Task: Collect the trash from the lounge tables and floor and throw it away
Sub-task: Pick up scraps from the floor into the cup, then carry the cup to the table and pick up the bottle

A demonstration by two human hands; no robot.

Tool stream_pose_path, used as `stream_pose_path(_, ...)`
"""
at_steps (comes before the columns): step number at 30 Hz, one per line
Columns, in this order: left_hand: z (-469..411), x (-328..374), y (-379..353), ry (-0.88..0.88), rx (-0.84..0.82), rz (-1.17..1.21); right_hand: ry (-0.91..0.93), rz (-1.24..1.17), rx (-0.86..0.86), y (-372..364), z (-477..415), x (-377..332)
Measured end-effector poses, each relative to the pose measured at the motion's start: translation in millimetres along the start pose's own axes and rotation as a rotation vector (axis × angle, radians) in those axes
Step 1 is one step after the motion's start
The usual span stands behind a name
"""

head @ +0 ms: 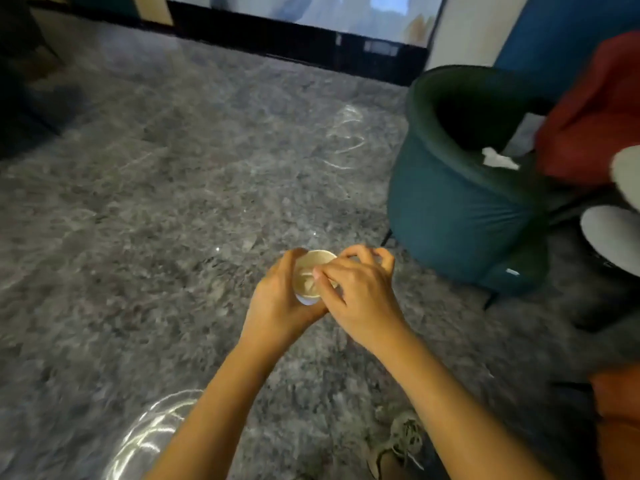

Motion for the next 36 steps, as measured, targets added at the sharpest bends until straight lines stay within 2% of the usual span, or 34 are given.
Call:
stream_pose_path(9, -30.4, 172.6, -199.9, -0.309, -0.319, -0.028, -0.433, 0.226, 0.411, 178.4, 105.1, 188.0)
stream_pose_path(15, -37.8, 278.0, -325.6, -0.463, -0.446, -0.033, -0.679, 0.248, 0.508, 263.6, 188.2, 305.3)
stream_pose_path(23, -74.1, 397.7, -464.9, -0.514, -0.568, 0.016, -0.723, 0.08, 0.472, 329.9, 227.4, 453.6)
stream_pose_path(29, -117.8, 458.8, -563.7, -0.57, -0.641, -0.02, -0.787, -0.183, 0.498, 340.7, 234.2, 572.6)
stream_pose_path(36, -198.0, 549.6, -684.4, -0.614, -0.732, 0.051, -0.865, -0.151, 0.573, 385.8, 224.4, 722.4)
Point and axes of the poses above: each hand's wrist, its own z-axis away from the middle knuckle, its own y-axis out of the back of the hand, x = y × z, the point moved 10 cm from there along -z, towards the middle knuckle, and after that the axes turned 12 degrees about y, right-handed, at the moved point
